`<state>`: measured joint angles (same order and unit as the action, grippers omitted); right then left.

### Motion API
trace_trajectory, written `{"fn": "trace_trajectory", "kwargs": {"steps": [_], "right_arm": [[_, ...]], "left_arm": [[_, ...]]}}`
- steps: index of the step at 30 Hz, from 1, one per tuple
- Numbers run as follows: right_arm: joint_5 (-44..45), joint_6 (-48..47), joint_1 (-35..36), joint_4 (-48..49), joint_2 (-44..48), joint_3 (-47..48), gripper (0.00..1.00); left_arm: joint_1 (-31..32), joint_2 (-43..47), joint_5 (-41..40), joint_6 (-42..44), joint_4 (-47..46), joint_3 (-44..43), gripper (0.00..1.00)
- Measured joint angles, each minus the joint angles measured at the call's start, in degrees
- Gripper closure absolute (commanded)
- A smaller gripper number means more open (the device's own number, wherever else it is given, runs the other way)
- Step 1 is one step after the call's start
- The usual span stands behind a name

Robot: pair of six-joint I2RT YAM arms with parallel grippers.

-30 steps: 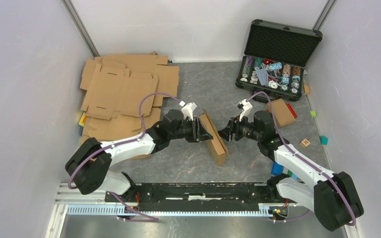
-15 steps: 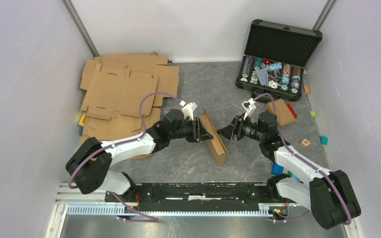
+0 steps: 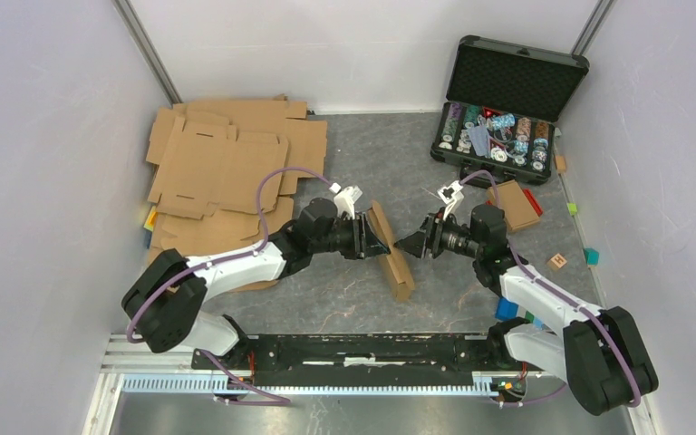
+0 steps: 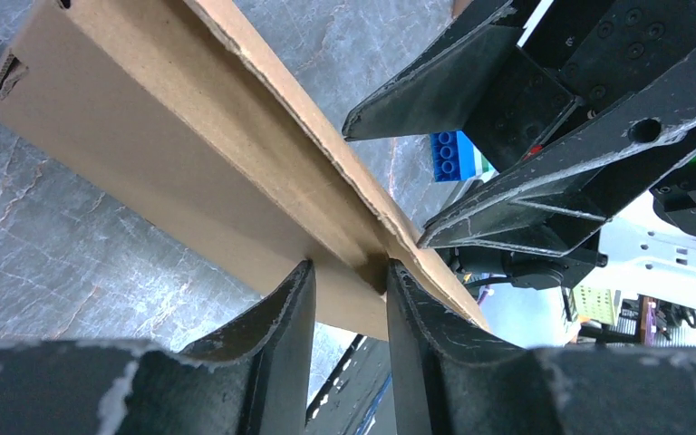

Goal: Fold the paper box

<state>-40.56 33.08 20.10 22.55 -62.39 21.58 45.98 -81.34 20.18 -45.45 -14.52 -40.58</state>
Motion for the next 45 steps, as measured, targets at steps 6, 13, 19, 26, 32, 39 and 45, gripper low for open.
{"fn": "trace_trajectory", "kwargs": {"steps": [6, 13, 19, 26, 32, 39, 45], "right_arm": [[0.0, -2.5, 0.0, -1.7, 0.2, 0.0, 0.28], [0.2, -7.7, -0.1, -8.4, 2.6, 1.9, 0.16], [-0.2, -11.1, -0.1, -14.8, 5.9, 2.8, 0.02], [1.1, -13.9, 2.6, -23.7, 7.7, 7.1, 0.02], [10.1, -16.4, 13.3, -32.4, 7.1, 14.7, 0.02], [22.0, -18.2, 20.6, -39.6, 3.9, 18.9, 0.08], [30.8, -19.0, 27.2, -44.2, 0.9, 21.0, 0.17]], "left_arm": [[-0.2, -0.9, 1.2, 0.0, -1.4, -0.2, 0.62], [-0.3, -0.9, 1.4, 0.0, -1.8, -0.1, 0.62], [-0.3, -0.9, 1.4, -0.1, -1.9, -0.1, 0.62], [-0.3, -0.9, 1.5, -0.4, -3.7, 0.8, 0.62], [-0.3, -0.9, 1.5, -1.9, -6.8, 2.3, 0.63], [-0.2, -0.9, 1.5, -2.6, -8.3, 3.1, 0.64], [-0.2, -0.9, 1.0, -3.8, -9.9, 3.8, 0.64]]}}
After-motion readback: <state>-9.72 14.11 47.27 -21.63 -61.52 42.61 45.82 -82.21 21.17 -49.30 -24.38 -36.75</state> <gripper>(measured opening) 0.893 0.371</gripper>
